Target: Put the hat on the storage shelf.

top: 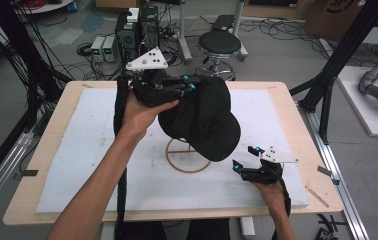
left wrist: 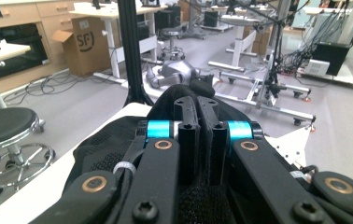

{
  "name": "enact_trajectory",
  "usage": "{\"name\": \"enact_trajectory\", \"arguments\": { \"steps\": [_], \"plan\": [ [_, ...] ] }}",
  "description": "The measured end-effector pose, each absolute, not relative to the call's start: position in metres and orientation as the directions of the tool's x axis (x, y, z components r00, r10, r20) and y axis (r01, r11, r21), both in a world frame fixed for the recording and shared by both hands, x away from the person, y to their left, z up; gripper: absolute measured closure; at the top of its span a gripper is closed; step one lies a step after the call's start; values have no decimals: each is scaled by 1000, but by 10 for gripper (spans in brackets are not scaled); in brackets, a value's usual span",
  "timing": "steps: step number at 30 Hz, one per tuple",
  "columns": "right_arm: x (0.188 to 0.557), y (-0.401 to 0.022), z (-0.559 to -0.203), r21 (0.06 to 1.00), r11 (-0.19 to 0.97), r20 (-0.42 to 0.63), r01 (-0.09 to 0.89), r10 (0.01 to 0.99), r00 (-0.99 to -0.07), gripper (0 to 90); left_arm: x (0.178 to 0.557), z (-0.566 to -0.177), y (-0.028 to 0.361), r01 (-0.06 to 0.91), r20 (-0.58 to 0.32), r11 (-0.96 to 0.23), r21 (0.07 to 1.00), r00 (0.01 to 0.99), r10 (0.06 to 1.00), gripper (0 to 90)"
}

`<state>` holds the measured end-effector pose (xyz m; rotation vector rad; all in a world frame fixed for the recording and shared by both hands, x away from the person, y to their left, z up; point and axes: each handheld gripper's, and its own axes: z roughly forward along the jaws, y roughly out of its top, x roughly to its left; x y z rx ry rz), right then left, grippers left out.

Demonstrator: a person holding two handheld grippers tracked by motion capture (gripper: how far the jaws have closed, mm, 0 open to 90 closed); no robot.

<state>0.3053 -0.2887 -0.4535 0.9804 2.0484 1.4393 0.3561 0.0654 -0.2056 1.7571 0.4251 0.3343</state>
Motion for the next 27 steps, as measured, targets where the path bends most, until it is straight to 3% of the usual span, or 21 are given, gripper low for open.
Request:
{"name": "enact_trajectory", "arguments": {
  "steps": [19, 27],
  "plan": [
    [304, -289, -453, 934, 206, 34, 292, 763, -645, 185, 363, -230, 68, 105, 50, -303, 947, 885, 463, 868],
    [304, -289, -453, 935, 202, 35, 291, 764, -644, 185, 366, -239, 70, 112, 35, -288, 951, 887, 461, 868]
  ]
}}
